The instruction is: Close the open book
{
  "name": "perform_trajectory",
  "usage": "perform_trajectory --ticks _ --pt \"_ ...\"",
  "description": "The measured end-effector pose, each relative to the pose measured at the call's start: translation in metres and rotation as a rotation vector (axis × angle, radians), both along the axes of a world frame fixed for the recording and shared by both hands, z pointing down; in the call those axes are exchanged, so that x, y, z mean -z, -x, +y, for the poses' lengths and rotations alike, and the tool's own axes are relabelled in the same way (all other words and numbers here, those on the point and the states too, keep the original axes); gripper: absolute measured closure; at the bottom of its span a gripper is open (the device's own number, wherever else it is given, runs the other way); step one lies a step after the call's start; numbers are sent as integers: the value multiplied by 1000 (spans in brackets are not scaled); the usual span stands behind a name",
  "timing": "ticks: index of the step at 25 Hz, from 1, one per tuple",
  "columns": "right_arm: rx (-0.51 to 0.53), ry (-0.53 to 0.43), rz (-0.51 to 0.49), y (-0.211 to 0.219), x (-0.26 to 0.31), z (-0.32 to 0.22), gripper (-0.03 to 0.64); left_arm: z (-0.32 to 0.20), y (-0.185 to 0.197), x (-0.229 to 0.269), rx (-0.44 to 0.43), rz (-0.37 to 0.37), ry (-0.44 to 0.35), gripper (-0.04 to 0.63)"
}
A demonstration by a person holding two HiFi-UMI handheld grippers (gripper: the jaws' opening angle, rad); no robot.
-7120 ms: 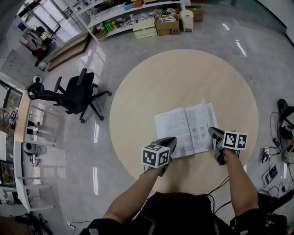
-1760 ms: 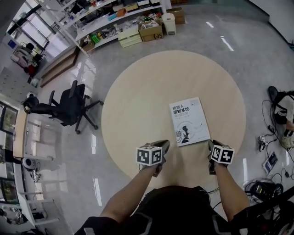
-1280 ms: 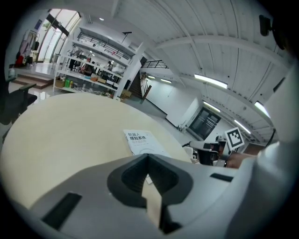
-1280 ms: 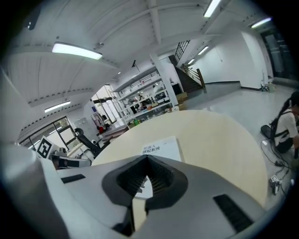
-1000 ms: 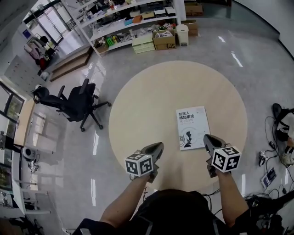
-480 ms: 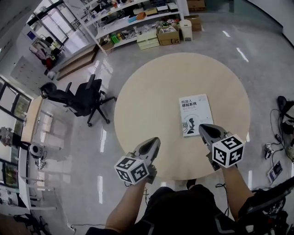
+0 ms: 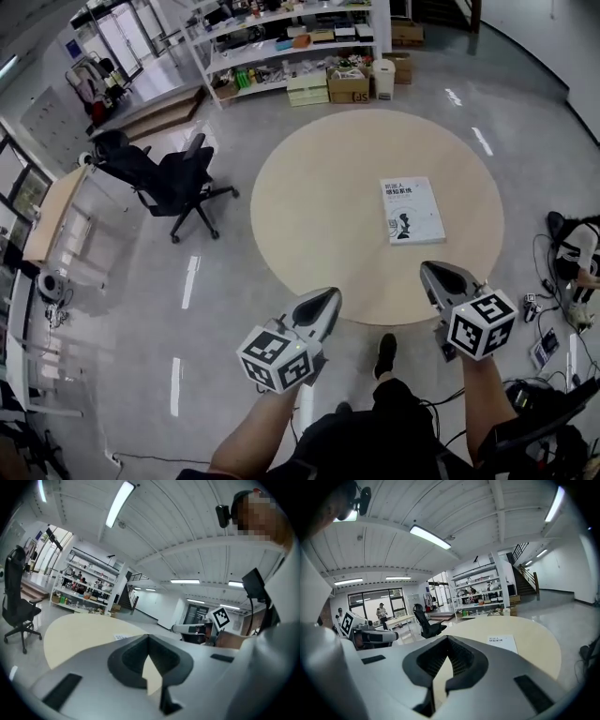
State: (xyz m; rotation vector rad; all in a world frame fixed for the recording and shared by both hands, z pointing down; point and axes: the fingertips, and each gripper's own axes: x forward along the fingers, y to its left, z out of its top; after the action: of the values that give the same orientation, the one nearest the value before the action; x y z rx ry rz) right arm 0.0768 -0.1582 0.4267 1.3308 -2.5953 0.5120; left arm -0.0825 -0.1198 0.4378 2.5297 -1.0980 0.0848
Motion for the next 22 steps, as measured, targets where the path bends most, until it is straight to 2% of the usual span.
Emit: perform_trajectory --ticks 3,6,9,13,19,22 --pt "-16 -6 -7 14 12 50 618 44 11 9 -6 5 -25 609" --pt "-10 -19 5 23 23 97 618 82 23 17 28 39 -24 609" --pt "1 -58 28 21 44 133 618 112 24 29 23 41 -27 609" --pt "-19 -95 4 12 60 170 618 143 25 43 29 63 -42 609" --pt "-10 -133 -17 -4 62 238 618 209 6 49 15 50 -69 609" --pt "1 -141 -26 -18 58 280 618 246 -5 56 40 53 -82 609"
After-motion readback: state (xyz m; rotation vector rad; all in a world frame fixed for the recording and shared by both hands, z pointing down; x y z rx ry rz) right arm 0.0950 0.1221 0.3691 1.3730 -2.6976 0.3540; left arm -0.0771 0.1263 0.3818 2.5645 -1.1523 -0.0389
